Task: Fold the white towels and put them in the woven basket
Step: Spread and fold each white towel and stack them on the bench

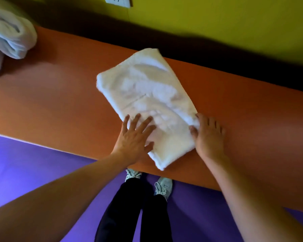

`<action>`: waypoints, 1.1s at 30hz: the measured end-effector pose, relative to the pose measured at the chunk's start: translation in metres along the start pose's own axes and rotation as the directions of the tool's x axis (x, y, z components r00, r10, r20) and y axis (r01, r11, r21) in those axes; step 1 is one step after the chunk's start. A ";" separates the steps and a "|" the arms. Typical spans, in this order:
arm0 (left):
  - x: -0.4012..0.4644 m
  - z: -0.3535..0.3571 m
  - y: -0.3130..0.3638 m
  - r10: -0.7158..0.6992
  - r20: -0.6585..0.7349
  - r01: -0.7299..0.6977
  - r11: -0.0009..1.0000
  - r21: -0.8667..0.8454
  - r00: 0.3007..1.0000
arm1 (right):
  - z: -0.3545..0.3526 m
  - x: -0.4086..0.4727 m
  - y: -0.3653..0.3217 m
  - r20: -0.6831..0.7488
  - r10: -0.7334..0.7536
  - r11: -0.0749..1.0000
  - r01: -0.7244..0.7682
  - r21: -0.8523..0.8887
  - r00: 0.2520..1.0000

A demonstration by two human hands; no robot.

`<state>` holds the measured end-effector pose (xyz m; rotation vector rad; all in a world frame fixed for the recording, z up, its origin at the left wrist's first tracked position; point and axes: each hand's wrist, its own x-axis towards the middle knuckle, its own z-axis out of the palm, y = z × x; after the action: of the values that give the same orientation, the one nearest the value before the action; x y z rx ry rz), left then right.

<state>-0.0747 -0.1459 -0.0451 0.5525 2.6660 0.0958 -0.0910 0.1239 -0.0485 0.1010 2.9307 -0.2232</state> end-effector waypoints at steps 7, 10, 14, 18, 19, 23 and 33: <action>-0.014 0.011 0.013 -0.196 -0.040 0.191 0.976 -0.102 0.980 | 0.014 -0.070 0.003 0.059 0.141 0.965 -0.151 0.216 0.988; -0.029 0.013 0.031 -0.397 -0.049 0.372 0.890 -0.262 0.916 | 0.010 -0.069 -0.001 0.099 0.272 0.883 -0.289 0.369 0.957; -0.056 0.016 0.054 -0.504 0.014 0.453 0.764 -0.460 0.864 | 0.003 -0.055 -0.001 0.326 0.354 0.695 -0.479 0.536 0.877; -0.076 0.015 0.057 -0.557 0.142 0.466 0.498 -0.731 0.818 | -0.005 -0.058 0.004 0.416 0.288 0.646 -0.495 0.581 0.863; -0.078 0.013 0.056 -0.588 0.191 0.483 0.391 -0.783 0.786 | -0.006 -0.063 0.004 0.411 0.270 0.626 -0.483 0.612 0.871; -0.089 0.001 0.053 -0.530 0.357 0.437 0.027 -0.899 0.769 | -0.007 -0.087 0.008 0.431 0.176 0.428 -0.463 0.776 0.885; -0.137 -0.036 0.041 -0.322 0.478 0.340 -0.401 -0.851 0.817 | -0.027 -0.124 0.032 0.690 -0.060 -0.111 -0.692 0.713 0.721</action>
<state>0.0400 -0.1619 0.0467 -0.9158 1.4877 1.8792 0.0276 0.1531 -0.0012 0.8592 1.3549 -1.8946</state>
